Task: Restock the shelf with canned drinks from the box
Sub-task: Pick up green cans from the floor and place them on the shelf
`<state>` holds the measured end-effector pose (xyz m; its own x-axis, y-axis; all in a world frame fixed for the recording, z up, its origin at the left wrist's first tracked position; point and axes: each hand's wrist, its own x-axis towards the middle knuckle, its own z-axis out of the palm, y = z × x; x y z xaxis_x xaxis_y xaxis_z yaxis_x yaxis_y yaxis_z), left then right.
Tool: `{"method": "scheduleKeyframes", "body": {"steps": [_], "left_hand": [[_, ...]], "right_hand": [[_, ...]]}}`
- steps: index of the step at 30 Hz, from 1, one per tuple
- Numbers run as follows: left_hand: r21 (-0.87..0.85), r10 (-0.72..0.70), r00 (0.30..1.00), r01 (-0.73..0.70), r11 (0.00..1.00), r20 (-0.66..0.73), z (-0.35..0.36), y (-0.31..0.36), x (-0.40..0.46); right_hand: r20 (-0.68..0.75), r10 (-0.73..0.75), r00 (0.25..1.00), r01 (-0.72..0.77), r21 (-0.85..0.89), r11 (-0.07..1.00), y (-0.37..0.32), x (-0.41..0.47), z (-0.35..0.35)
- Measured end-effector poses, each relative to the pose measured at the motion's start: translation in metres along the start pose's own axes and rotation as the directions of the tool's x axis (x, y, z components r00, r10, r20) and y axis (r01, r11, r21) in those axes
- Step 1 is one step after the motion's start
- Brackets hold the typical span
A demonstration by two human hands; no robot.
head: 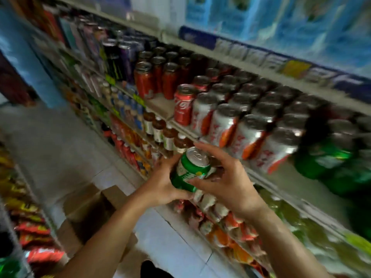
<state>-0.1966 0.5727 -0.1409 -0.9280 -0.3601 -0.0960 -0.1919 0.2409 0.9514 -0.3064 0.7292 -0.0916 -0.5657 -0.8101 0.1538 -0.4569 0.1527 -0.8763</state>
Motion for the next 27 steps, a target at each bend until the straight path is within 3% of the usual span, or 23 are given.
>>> {"method": "scheduleKeyframes", "body": {"steps": [3, 9, 14, 21, 27], "left_hand": [[0.003, 0.017, 1.000, -0.017, 1.000, 0.001, 0.051, 0.030, -0.010], [-0.025, 0.130, 0.975, -0.137, 0.990, -0.181, 0.137, 0.076, -0.011], [0.202, 0.319, 0.910, -0.272, 0.941, -0.263, 0.192, 0.121, -0.001], [0.146, 0.352, 0.932, -0.337, 0.930, -0.091, 0.234, 0.130, 0.032], [0.106, 0.345, 0.939, -0.344, 0.933, 0.015, 0.237, 0.125, 0.051]], "right_hand": [[-0.064, -0.047, 0.997, 0.047, 0.002, 0.999, 0.000, -0.036, -0.043], [-0.173, -0.089, 0.981, 0.074, -0.089, 0.993, 0.000, -0.088, -0.107], [-0.261, -0.117, 0.958, 0.057, -0.227, 0.972, 0.004, -0.111, -0.164], [-0.281, -0.039, 0.959, -0.075, -0.384, 0.920, 0.015, -0.120, -0.214], [-0.298, 0.036, 0.954, -0.204, -0.557, 0.805, 0.025, -0.117, -0.228]]}}
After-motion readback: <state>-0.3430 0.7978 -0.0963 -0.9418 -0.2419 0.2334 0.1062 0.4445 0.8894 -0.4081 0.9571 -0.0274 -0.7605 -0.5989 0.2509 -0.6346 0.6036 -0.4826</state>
